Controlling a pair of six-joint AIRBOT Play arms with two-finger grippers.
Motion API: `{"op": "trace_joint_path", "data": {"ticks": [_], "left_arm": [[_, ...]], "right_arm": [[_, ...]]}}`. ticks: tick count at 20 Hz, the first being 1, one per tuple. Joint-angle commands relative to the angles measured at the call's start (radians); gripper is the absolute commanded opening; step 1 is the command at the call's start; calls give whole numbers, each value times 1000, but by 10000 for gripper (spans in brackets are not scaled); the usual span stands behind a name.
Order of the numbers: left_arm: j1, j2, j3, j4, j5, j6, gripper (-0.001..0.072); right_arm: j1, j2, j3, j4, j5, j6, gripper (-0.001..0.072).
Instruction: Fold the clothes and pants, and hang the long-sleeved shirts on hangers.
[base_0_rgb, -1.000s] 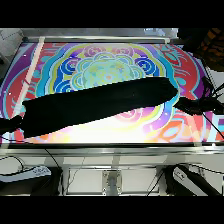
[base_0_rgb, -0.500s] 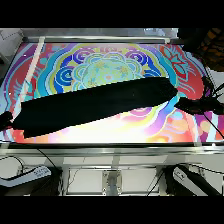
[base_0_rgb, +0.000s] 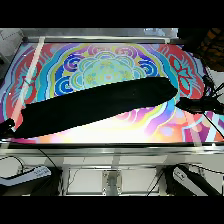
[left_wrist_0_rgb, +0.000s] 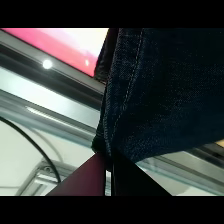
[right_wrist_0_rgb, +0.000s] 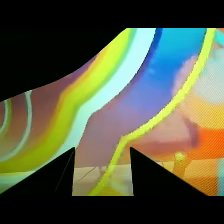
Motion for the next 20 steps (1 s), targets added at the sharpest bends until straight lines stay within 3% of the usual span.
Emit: {"op": "trace_joint_path", "data": {"ticks": [1,4,5,6,7,11,13,16,20], "left_arm": [[0,-4,-4,84,68,-15,40],[0,-6,-5,90,103,-12,40],[0,-10,-5,90,102,-7,89],[0,-13,-4,90,103,-6,247],[0,-18,-4,90,104,19,352],[0,-18,8,48,204,27,358],[-1,-18,13,-67,308,45,358],[-45,-32,13,-273,491,137,360],[-167,-115,13,-274,679,128,360]], "right_arm": [[1,1,0,2,0,-2,366],[1,1,0,2,5,-1,367],[1,1,0,3,5,-1,367],[1,1,0,3,5,0,367],[1,1,0,3,5,0,366],[1,1,0,3,8,0,366],[1,1,0,3,8,0,366],[1,1,0,4,3,2,367],[1,1,0,58,-2,5,367]]}}
